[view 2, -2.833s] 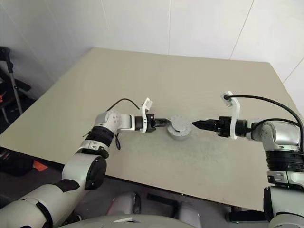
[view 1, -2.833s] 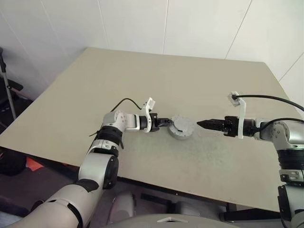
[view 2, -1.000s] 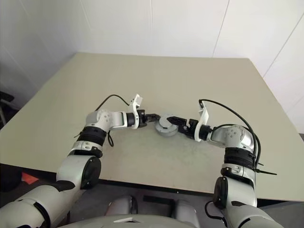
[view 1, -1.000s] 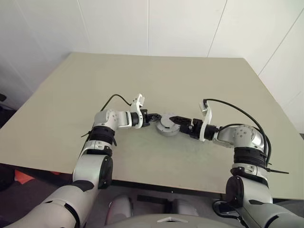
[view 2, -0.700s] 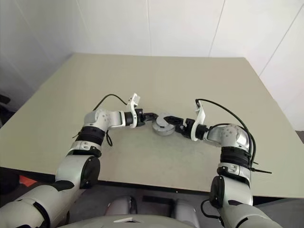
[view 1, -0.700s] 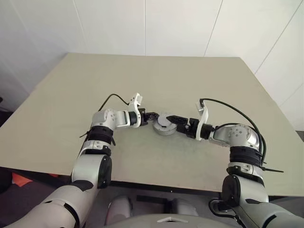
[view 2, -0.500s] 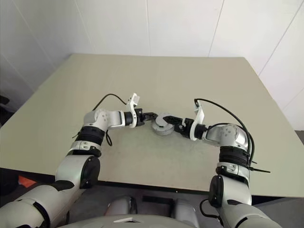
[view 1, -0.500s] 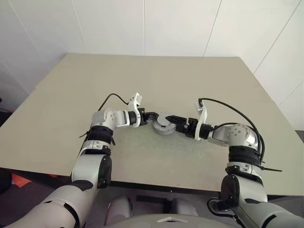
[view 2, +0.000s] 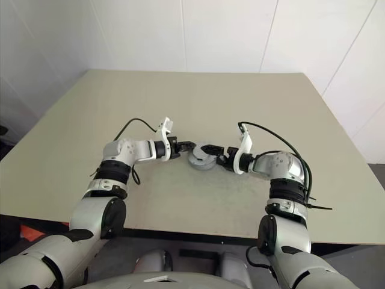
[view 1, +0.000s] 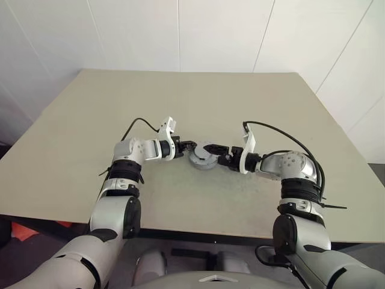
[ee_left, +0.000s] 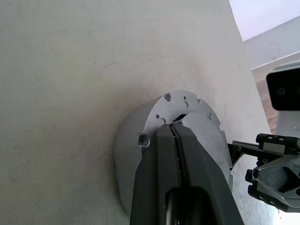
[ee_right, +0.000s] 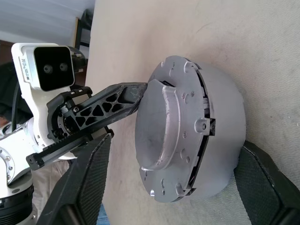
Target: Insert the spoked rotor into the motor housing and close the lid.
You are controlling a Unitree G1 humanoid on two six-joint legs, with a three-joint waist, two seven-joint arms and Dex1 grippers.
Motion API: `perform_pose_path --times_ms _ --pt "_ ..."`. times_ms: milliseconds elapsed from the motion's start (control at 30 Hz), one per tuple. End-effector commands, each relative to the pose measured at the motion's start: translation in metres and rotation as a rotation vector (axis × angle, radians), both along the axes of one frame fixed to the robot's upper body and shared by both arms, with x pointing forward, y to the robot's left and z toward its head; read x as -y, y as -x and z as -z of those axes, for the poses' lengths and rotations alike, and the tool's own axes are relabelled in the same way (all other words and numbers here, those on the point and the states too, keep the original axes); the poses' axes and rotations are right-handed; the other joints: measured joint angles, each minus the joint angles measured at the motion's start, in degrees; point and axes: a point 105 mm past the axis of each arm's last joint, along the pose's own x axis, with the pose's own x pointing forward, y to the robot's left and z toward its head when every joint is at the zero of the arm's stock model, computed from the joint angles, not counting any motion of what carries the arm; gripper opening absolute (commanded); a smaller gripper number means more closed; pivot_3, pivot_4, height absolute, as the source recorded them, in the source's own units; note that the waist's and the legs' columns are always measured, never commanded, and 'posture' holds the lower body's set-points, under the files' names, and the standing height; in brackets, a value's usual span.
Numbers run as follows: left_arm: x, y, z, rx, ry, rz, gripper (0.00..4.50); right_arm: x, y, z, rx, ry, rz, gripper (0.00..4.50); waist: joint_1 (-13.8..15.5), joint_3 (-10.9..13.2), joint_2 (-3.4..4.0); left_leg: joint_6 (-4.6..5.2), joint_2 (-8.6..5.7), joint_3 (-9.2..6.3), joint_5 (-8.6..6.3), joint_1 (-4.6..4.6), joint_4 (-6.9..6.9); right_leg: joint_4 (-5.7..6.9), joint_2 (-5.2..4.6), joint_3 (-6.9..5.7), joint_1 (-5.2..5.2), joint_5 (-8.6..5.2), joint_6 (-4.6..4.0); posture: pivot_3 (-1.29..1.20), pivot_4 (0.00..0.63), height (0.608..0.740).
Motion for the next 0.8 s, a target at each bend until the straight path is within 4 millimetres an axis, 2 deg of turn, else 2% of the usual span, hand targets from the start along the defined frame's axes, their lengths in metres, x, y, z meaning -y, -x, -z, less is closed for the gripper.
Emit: perform_pose_path --times_ms 33,133,167,600,800 --pt "0.035 0.024 0.017 -0.097 0.027 0.127 0.00 -0.061 0.005 -0.026 0.034 -0.178 -0.169 3.30 0.0 0.0 0.00 0.00 -0.01 0.00 0.00 -0.01 -0.01 -0.05 0.00 0.00 -0.01 0.00 0.00 0.00 0.000 0.740" --pt "0.035 0.024 0.017 -0.095 0.024 0.127 0.00 -0.061 0.004 -0.031 0.053 -0.189 -0.173 2.36 0.2 0.0 0.01 0.02 -0.04 0.00 -0.02 -0.16 -0.08 -0.12 -0.01 0.03 -0.13 0.00 0.00 0.00 0.000 0.740" --pt "0.035 0.024 0.017 -0.094 0.023 0.128 0.00 -0.061 0.003 -0.034 0.061 -0.195 -0.176 2.25 0.2 0.0 0.02 0.02 -0.07 0.01 -0.02 -0.15 -0.15 -0.12 -0.01 0.06 -0.11 0.01 -0.02 0.00 0.000 0.740" --pt "0.031 0.018 0.016 -0.063 0.022 0.099 0.00 -0.055 -0.006 -0.043 0.080 -0.212 -0.127 2.13 0.7 0.0 0.05 -0.01 -0.13 -0.01 0.00 -0.21 -0.31 -0.10 -0.03 0.05 -0.18 0.06 -0.09 0.00 0.000 0.740" --pt "0.015 0.002 0.009 -0.018 0.049 -0.003 0.00 -0.050 -0.009 -0.034 0.045 -0.198 -0.086 2.10 0.6 0.0 0.05 -0.02 -0.14 -0.01 0.01 -0.26 -0.43 -0.09 -0.02 0.05 -0.25 0.24 -0.40 0.00 0.000 0.740"
